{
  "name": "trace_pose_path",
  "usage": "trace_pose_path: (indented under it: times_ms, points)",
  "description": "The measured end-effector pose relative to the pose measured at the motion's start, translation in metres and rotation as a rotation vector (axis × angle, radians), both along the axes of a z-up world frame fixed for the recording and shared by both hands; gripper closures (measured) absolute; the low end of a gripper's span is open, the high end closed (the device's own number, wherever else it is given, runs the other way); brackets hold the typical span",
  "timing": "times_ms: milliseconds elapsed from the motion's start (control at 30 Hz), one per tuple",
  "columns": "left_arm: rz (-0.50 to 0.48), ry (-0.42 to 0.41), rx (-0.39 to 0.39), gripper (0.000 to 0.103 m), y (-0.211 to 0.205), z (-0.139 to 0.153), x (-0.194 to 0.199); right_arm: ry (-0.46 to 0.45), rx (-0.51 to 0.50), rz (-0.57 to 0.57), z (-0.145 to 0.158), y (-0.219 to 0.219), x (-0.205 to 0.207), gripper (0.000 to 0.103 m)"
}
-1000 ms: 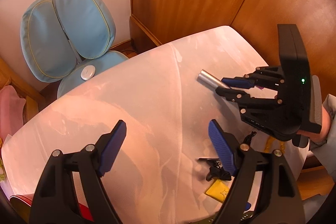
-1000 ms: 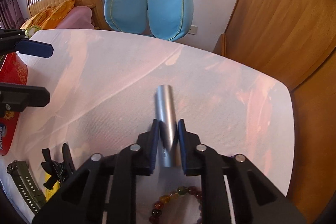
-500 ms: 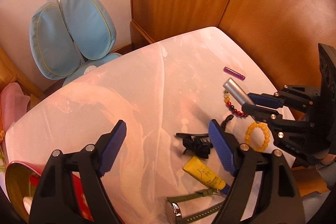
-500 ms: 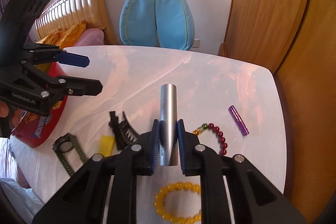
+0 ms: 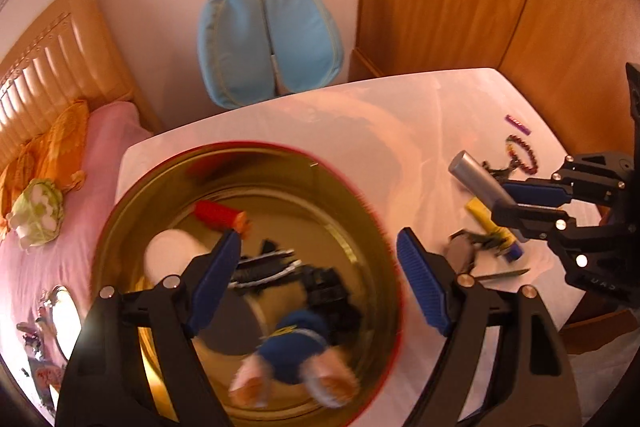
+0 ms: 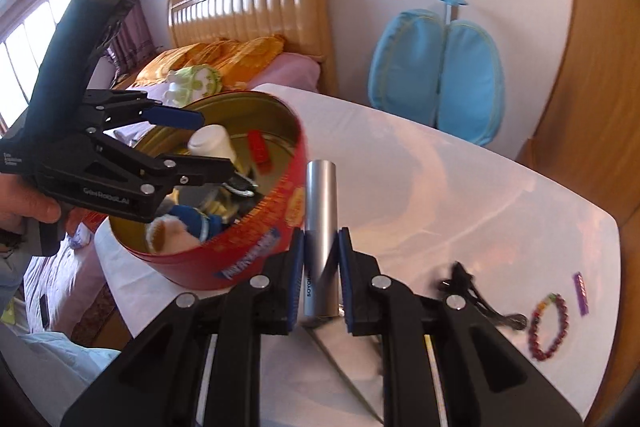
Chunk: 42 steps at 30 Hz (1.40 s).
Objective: Organize jewelry
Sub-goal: 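Carry the silver cylinder into the tin and open the right gripper, then withdraw the right gripper from the tin to the table, then grasp the long black rhinestone hair clip with the left gripper and lift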
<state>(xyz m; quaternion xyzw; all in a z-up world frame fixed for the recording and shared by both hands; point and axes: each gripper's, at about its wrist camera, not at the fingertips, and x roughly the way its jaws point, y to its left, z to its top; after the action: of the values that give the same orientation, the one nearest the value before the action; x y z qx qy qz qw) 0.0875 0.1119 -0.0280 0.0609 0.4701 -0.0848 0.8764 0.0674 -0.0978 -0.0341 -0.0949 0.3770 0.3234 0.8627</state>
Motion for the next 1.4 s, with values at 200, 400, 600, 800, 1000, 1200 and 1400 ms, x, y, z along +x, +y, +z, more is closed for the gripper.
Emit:
trace_pose_path:
  times_ms: [200,400,600,800,1000,1200,1400]
  points:
    - [0.049,0.008,0.001,0.024,0.082,-0.011,-0.009,0.080,-0.072,0.122,-0.024,0.106,0.018,0.085]
    - [0.058,0.006,-0.038,0.024,0.129,-0.014,-0.006,0.107,-0.158,0.174,-0.042,0.170,0.021,0.084]
    - [0.015,-0.002,-0.082,0.024,0.121,-0.007,0.005,0.078,-0.112,0.114,-0.032,0.146,0.013,0.033]
    - [-0.066,-0.007,-0.111,0.024,0.057,-0.001,0.008,0.022,-0.069,-0.028,-0.014,0.072,0.003,0.014]
    - [-0.177,-0.023,-0.106,0.024,-0.044,0.000,0.005,0.023,-0.041,-0.213,-0.013,-0.036,-0.018,0.007]
    - [-0.328,-0.059,-0.084,0.024,-0.140,-0.006,0.004,0.020,-0.001,-0.323,-0.015,-0.127,-0.042,0.006]
    - [-0.442,0.020,0.005,0.024,-0.203,-0.038,0.031,0.062,0.054,-0.419,-0.023,-0.180,-0.046,0.006]
